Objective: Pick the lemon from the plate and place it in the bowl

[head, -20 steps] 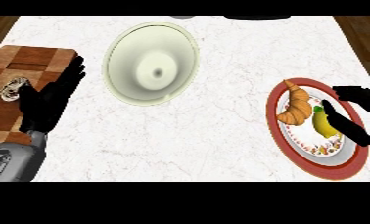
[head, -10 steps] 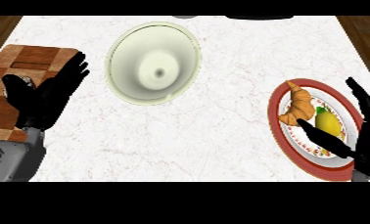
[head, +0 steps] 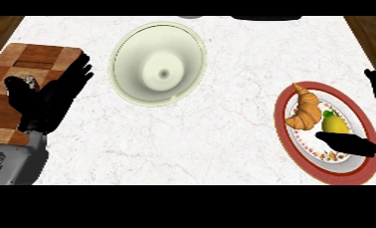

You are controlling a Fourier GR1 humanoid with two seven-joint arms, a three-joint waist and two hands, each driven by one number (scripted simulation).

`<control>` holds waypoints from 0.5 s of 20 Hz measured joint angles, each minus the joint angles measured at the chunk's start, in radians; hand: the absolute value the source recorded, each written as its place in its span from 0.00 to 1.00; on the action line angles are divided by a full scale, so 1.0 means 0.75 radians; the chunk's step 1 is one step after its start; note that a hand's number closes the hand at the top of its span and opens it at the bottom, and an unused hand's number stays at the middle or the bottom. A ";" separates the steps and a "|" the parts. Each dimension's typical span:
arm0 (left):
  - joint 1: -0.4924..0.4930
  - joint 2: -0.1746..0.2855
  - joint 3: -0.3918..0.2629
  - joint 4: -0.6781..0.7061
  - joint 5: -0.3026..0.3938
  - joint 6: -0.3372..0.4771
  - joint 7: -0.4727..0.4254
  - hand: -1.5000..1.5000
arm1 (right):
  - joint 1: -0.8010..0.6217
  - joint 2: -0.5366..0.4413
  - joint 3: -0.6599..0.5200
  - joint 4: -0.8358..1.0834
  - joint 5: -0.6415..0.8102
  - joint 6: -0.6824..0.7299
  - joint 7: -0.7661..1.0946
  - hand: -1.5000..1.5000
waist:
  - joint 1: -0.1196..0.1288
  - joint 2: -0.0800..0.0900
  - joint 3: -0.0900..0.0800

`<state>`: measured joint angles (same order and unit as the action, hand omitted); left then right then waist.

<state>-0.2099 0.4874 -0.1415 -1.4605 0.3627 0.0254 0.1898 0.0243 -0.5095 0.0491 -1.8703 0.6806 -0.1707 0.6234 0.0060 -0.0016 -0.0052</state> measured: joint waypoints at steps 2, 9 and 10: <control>-0.011 -0.007 -0.001 -0.014 -0.001 0.005 0.019 0.50 | -0.073 -0.023 0.022 -0.024 -0.003 0.142 0.151 0.00 | 0.006 0.001 0.001; -0.012 -0.018 0.010 -0.019 -0.023 -0.016 0.020 0.50 | -0.403 0.000 0.104 0.027 -0.067 0.519 0.507 0.00 | 0.014 0.003 0.004; -0.018 -0.020 0.017 -0.010 -0.023 -0.018 0.023 0.50 | -0.421 0.005 0.108 0.059 -0.073 0.536 0.511 0.00 | 0.012 0.003 0.004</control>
<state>-0.2236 0.4723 -0.1292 -1.4683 0.3452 0.0116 0.2072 -0.2918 -0.5055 0.1305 -1.8263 0.6261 0.2314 1.0068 0.0152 0.0007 -0.0025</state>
